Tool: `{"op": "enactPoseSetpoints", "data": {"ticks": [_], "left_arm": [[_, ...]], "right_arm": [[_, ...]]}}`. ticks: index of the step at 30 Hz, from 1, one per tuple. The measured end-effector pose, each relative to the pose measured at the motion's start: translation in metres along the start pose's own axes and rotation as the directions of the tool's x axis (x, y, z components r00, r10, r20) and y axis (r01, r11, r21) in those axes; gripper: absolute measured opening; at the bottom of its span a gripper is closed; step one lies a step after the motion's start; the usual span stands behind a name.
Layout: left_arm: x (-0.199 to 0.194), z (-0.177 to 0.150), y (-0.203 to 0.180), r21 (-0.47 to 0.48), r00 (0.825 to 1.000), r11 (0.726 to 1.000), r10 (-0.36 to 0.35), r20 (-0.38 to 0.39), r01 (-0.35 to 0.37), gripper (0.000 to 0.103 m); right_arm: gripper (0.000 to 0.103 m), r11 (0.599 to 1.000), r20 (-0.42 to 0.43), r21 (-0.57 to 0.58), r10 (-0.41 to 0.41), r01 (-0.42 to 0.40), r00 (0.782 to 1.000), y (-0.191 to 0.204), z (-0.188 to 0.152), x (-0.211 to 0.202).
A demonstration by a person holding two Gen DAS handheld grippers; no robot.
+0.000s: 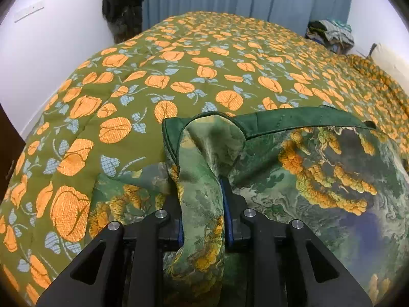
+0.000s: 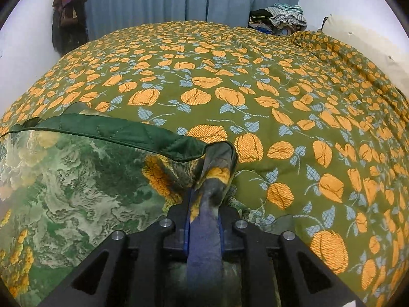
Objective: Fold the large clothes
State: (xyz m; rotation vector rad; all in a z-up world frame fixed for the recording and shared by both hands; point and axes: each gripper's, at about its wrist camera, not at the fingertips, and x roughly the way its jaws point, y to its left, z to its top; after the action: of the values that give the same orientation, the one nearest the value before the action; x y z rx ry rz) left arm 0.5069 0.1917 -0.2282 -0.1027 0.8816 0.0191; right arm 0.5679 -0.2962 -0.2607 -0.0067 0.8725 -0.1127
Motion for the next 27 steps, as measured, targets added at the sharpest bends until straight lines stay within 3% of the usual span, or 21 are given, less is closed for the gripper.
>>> {"op": "enactPoseSetpoints", "data": {"ticks": [5,8,9,10,11,12,13,15,17,18,20,21,22,24,27], "left_arm": [[-0.005,0.001,0.003,-0.023,1.000,1.000,-0.017,-0.001,0.017,0.031],[-0.018,0.006,0.009,-0.052,1.000,0.999,-0.017,-0.018,0.016,0.057],[-0.030,0.012,0.013,-0.074,1.000,0.997,-0.021,-0.020,0.020,0.073],[-0.042,0.015,0.015,-0.090,1.000,0.996,-0.027,-0.005,0.026,0.083],[-0.051,0.018,0.016,-0.099,0.999,0.994,-0.034,0.018,0.036,0.086],[-0.068,0.021,0.015,-0.103,0.996,0.993,-0.058,0.064,0.065,0.090],[-0.077,0.024,0.012,-0.094,0.993,0.992,-0.075,0.087,0.084,0.096],[-0.084,0.033,0.001,-0.064,0.989,0.991,-0.110,0.095,0.116,0.101],[-0.073,0.038,-0.011,-0.037,0.988,0.989,-0.140,0.062,0.142,0.101],[-0.061,0.039,-0.016,-0.028,0.989,0.989,-0.144,0.030,0.144,0.101],[-0.036,0.036,-0.021,-0.015,0.994,0.994,-0.104,-0.023,0.104,0.102],[-0.014,0.032,-0.022,0.000,0.996,0.999,-0.050,-0.078,0.050,0.102],[-0.004,0.027,-0.022,0.007,0.994,0.999,-0.039,-0.102,0.040,0.103],[-0.002,0.022,-0.018,-0.013,0.995,0.998,-0.063,-0.079,0.063,0.103],[-0.010,0.021,-0.020,0.015,0.999,0.999,-0.034,-0.040,0.035,0.103]], "right_arm": [[0.018,0.999,0.013,0.029,0.035,-0.035,0.999,-0.006,0.000,-0.003],[0.021,0.996,0.011,0.059,0.069,-0.069,0.998,-0.014,0.004,-0.011],[0.023,0.994,0.005,0.074,0.080,-0.080,0.997,-0.019,0.007,-0.016],[0.035,0.992,0.005,0.092,0.081,-0.081,0.997,-0.025,0.012,-0.024],[0.045,0.991,0.016,0.104,0.077,-0.079,0.997,-0.031,0.016,-0.031],[0.062,0.989,0.055,0.121,0.077,-0.084,0.995,-0.038,0.020,-0.047],[0.064,0.988,0.106,0.126,0.073,-0.086,0.992,-0.042,0.023,-0.065],[0.065,0.991,0.183,0.106,0.058,-0.078,0.982,-0.044,0.028,-0.096],[0.066,0.990,0.227,0.075,0.102,-0.122,0.969,-0.039,0.027,-0.117],[0.071,0.987,0.228,0.066,0.128,-0.146,0.965,-0.035,0.025,-0.120],[0.075,0.975,0.189,0.039,0.207,-0.218,0.960,-0.024,0.016,-0.113],[0.075,0.974,0.140,0.028,0.220,-0.226,0.965,-0.017,0.009,-0.099],[0.075,0.978,0.082,0.023,0.204,-0.207,0.975,-0.010,0.000,-0.082],[0.075,0.983,0.012,0.039,0.177,-0.177,0.984,-0.007,-0.015,-0.055],[0.076,0.973,0.033,0.111,0.200,-0.203,0.979,-0.016,-0.022,-0.043]]}}
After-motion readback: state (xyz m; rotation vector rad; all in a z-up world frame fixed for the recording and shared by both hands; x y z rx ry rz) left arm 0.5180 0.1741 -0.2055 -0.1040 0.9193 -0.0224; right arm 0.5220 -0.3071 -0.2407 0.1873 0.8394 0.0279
